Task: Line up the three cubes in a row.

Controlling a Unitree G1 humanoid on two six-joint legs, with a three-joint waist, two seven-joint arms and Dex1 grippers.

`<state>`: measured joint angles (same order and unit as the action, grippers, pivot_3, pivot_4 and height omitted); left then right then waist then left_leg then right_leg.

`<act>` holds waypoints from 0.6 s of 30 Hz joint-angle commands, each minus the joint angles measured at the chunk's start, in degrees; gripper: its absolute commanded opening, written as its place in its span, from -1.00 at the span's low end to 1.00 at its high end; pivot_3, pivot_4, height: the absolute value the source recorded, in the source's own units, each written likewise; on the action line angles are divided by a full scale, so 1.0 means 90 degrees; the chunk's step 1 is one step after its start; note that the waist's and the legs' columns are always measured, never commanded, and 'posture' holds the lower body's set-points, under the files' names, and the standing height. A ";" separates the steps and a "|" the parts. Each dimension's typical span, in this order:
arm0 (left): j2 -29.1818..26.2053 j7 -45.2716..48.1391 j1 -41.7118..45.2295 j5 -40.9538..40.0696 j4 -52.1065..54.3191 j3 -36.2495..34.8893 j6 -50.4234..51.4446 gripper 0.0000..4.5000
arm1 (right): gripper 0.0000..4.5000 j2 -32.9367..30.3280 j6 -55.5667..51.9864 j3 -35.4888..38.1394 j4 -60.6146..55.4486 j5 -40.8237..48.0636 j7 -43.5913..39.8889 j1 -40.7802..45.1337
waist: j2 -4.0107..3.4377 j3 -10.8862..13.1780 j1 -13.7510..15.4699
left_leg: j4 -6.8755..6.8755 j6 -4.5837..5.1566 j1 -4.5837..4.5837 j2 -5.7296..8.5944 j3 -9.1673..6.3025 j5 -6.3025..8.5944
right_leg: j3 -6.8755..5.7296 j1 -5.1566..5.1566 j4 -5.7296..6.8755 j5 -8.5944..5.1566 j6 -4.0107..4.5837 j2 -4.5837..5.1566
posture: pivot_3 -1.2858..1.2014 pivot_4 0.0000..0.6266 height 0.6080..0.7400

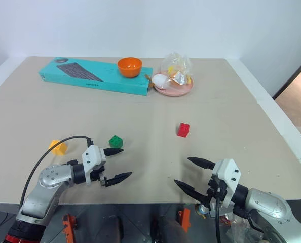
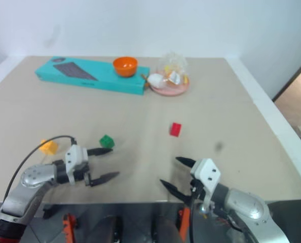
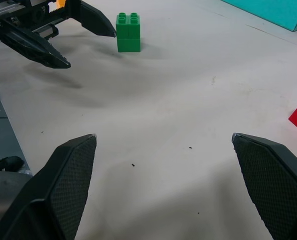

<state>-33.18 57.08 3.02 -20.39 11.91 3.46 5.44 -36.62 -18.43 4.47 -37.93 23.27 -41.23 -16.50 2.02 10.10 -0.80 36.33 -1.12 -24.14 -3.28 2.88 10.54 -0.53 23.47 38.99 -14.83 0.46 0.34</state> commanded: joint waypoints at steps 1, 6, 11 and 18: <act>-0.0004 0.0016 0.0011 -0.0293 0.0241 -0.0250 0.0001 0.98 | 1.00 -0.0025 0.0119 0.0143 -0.0086 0.0009 -0.0026 -0.0028 | 0.0000 0.0000 0.0000 | 0.0000 0.0000 0.0000 0.0000 0.0000 0.0000 | 0.0000 0.0000 0.0000 0.0000 0.0000 0.0000 | 0.03 -0.52 1.00; 0.0045 0.0027 0.0103 -0.0627 0.0146 -0.0474 0.0116 0.98 | 1.00 -0.0104 0.0118 0.0277 -0.0070 0.0016 -0.0041 -0.0061 | -0.0001 0.0000 0.0000 | 0.0000 0.0000 -0.0001 0.0000 0.0000 0.0000 | -0.0001 0.0000 0.0000 0.0000 0.0000 0.0001 | 0.03 -0.52 1.00; 0.0076 -0.0190 0.0150 -0.0693 0.0023 -0.0800 0.0100 0.98 | 1.00 -0.0167 0.0108 0.0486 0.0003 0.0068 -0.0068 -0.0056 | 0.0000 0.0000 0.0001 | 0.0000 0.0000 0.0000 0.0001 0.0000 0.0000 | -0.0001 -0.0001 0.0000 0.0000 0.0001 0.0001 | 0.03 -0.52 1.00; -0.0055 -0.0646 0.0202 -0.0503 -0.0526 -0.1370 0.0066 0.98 | 1.00 -0.0158 0.0091 0.0756 0.0097 0.0104 -0.0068 -0.0090 | 0.0000 0.0000 -0.0001 | 0.0000 0.0000 0.0003 -0.0003 0.0000 0.0000 | -0.0001 -0.0001 0.0001 0.0001 0.0000 -0.0005 | 0.03 -0.52 1.00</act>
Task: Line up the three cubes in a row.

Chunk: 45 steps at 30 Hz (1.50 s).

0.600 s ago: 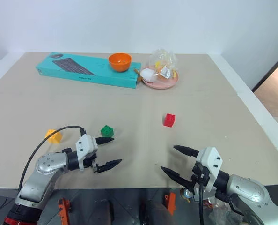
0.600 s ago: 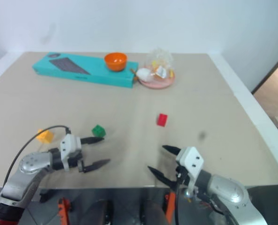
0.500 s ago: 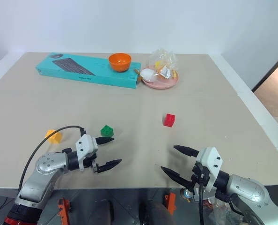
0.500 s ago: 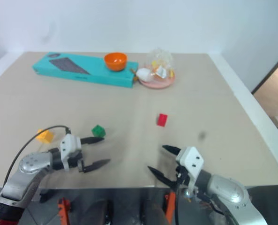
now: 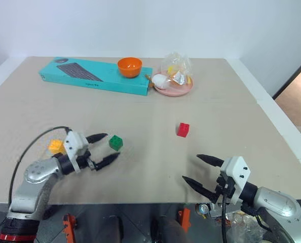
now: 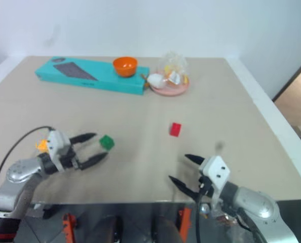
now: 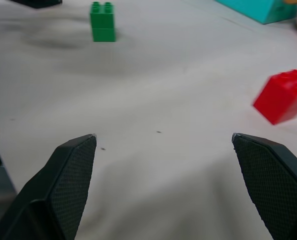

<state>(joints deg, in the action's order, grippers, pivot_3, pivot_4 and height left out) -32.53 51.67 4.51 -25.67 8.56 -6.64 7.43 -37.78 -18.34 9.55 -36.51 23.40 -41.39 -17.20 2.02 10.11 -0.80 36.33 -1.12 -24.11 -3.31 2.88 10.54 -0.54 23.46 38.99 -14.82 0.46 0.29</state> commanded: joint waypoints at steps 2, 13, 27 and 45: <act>-0.0183 -0.0002 0.0055 0.0153 -0.0317 -0.0316 -0.0258 0.98 | 1.00 -0.0026 0.0079 0.0207 -0.0055 0.0092 -0.0058 -0.0026 | 0.0000 0.0000 0.0002 | -0.0001 -0.0001 -0.0001 0.0001 0.0000 0.0001 | -0.0001 0.0000 0.0000 0.0000 0.0000 0.0001 | 0.03 -0.52 1.00; -0.0304 0.0045 0.0109 0.0279 -0.0686 -0.0460 -0.0541 0.98 | 1.00 0.0184 -0.0107 0.0264 0.0088 0.0176 0.0337 0.0425 | 0.0001 0.0000 0.0001 | -0.0001 -0.0002 -0.0001 0.0001 0.0004 0.0001 | 0.0001 0.0001 -0.0001 -0.0001 0.0002 0.0006 | 0.03 -0.52 1.00; -0.0950 0.2077 0.0696 -0.0497 0.0714 0.0817 0.0367 0.98 | 1.00 0.0181 -0.0081 -0.0528 0.2650 -0.0354 0.0020 0.3624 | -0.0006 0.0007 -0.0024 | -0.0003 0.0001 -0.0007 0.0004 0.0012 0.0003 | 0.0007 0.0007 -0.0001 0.0005 -0.0002 -0.0002 | 0.03 -0.52 1.00; -0.0723 0.1951 0.0830 -0.0442 0.0916 0.1116 0.0586 0.98 | 1.00 0.0319 0.1004 -0.1505 0.6866 -0.0975 -0.2534 0.6306 | -0.0011 0.0011 -0.0048 | -0.0003 0.0009 -0.0011 -0.0004 0.0016 0.0007 | 0.0017 0.0015 0.0002 0.0006 -0.0002 -0.0042 | 0.03 -0.52 1.00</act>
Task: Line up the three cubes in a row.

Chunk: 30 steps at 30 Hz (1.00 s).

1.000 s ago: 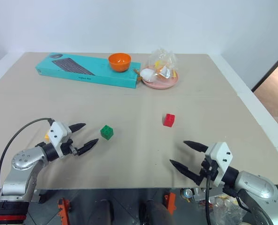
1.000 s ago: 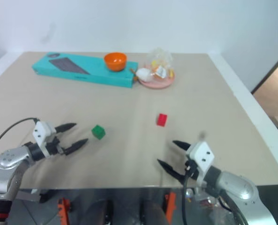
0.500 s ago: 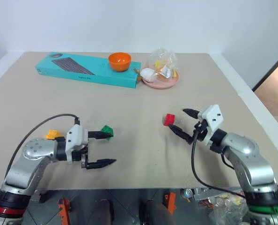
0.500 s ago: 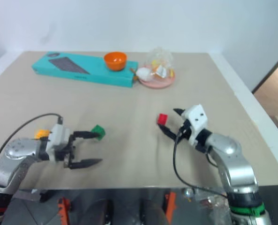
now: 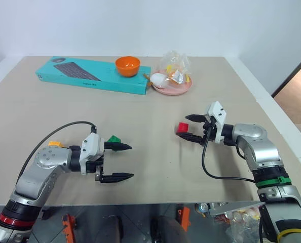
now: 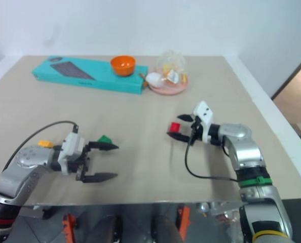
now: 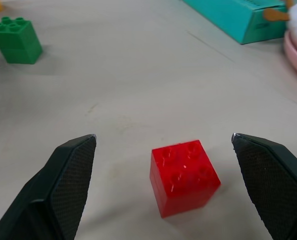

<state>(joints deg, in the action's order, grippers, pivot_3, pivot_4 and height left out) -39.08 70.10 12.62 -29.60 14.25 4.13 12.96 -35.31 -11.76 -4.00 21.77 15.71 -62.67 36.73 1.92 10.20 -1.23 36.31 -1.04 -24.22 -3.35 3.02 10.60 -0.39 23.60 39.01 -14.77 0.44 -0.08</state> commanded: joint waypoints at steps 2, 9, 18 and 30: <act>0.0002 -0.0158 -0.0144 0.0009 0.0351 -0.0094 -0.0033 0.98 | 1.00 0.0122 0.0382 -0.0057 0.0787 -0.0223 -0.0271 0.0519 | -0.0001 0.0001 0.0000 | 0.0000 0.0000 -0.0001 0.0000 0.0002 0.0000 | 0.0002 0.0000 0.0000 0.0000 0.0000 0.0001 | 0.03 -0.52 1.00; -0.0002 -0.0376 -0.0318 0.0022 0.0591 -0.0109 0.0006 1.00 | 0.77 0.0290 0.0702 -0.0099 0.1820 -0.0548 -0.0487 0.0891 | -0.0002 0.0001 0.0001 | 0.0000 0.0000 0.0000 0.0000 0.0004 0.0000 | 0.0005 0.0001 0.0000 0.0001 -0.0001 0.0004 | 0.03 -0.52 1.00; 0.0010 -0.0559 -0.0367 0.0101 0.0575 -0.0067 -0.0052 1.00 | -0.43 0.0363 0.1036 -0.0022 0.1908 -0.0707 -0.0533 0.0864 | -0.0003 0.0002 0.0001 | 0.0000 0.0000 0.0001 -0.0003 0.0004 0.0000 | 0.0006 0.0001 0.0001 0.0002 0.0000 0.0003 | 0.03 -0.52 1.00; 0.0031 -0.0714 -0.0554 0.0066 0.0260 -0.0394 -0.0080 1.00 | -0.44 0.0464 -0.0202 -0.0529 -0.1188 -0.0182 -0.0979 0.0283 | -0.0010 0.0006 -0.0005 | 0.0000 0.0000 0.0000 -0.0019 0.0006 0.0000 | 0.0007 0.0006 0.0004 0.0006 0.0006 0.0005 | 0.03 -0.52 1.00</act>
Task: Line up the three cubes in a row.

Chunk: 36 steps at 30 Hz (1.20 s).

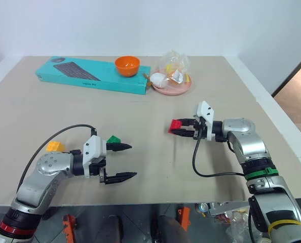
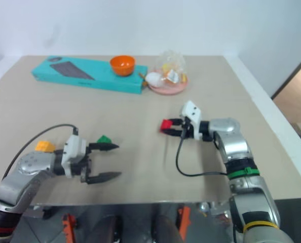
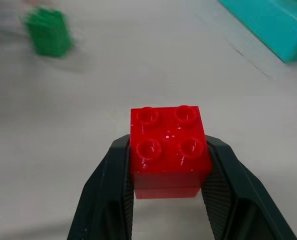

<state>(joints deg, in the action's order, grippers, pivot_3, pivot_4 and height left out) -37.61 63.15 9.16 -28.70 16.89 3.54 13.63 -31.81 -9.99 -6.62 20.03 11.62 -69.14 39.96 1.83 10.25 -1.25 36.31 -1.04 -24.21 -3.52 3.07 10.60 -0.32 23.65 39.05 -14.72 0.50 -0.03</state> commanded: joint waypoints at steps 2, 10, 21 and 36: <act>-0.0186 0.0116 -0.0325 -0.0002 -0.0110 -0.0447 -0.0263 1.00 | -0.44 0.0144 -0.0626 -0.0529 -0.1447 0.0286 -0.0390 -0.0167 | -0.0001 0.0000 -0.0009 | 0.0000 0.0000 0.0001 -0.0009 0.0000 0.0000 | 0.0000 0.0003 0.0000 0.0001 0.0003 -0.0005 | 0.03 -0.52 1.00; -0.0186 0.0022 -0.0544 0.0039 0.0020 -0.0485 -0.0295 1.00 | -0.44 0.0390 -0.0422 -0.1268 -0.1054 -0.0120 -0.0565 0.0004 | -0.0003 0.0002 0.0013 | 0.0006 -0.0003 0.0000 -0.0011 0.0002 -0.0002 | -0.0005 0.0005 0.0003 0.0010 0.0016 -0.0004 | 0.03 -0.52 1.00; -0.0120 -0.0161 -0.0612 0.0073 0.0148 -0.0415 -0.0300 1.00 | -0.22 0.0422 -0.0073 -0.1397 -0.0044 -0.0449 -0.0731 0.0282 | -0.0003 0.0002 0.0008 | 0.0002 -0.0003 -0.0005 -0.0014 0.0014 -0.0002 | 0.0010 0.0018 0.0002 0.0014 0.0012 -0.0013 | 0.03 -0.52 1.00; 0.0527 -0.1720 -0.0634 0.0181 -0.0006 -0.1169 -0.0209 1.00 | 1.00 0.0463 -0.1191 -0.0552 -0.2281 0.0316 0.0213 -0.0350 | -0.0003 0.0002 0.0009 | 0.0002 -0.0004 -0.0012 -0.0020 0.0022 -0.0002 | 0.0020 0.0029 0.0005 0.0017 0.0012 -0.0013 | 0.03 -0.52 1.00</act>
<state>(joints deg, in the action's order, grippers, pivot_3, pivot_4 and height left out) -33.25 50.26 3.17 -27.36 16.17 -4.56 11.87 -27.80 -19.05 -14.55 4.76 12.35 -69.63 37.44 1.81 10.26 -1.18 36.32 -1.08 -24.32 -3.70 3.28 10.59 -0.13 23.91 39.10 -14.56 0.60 -0.14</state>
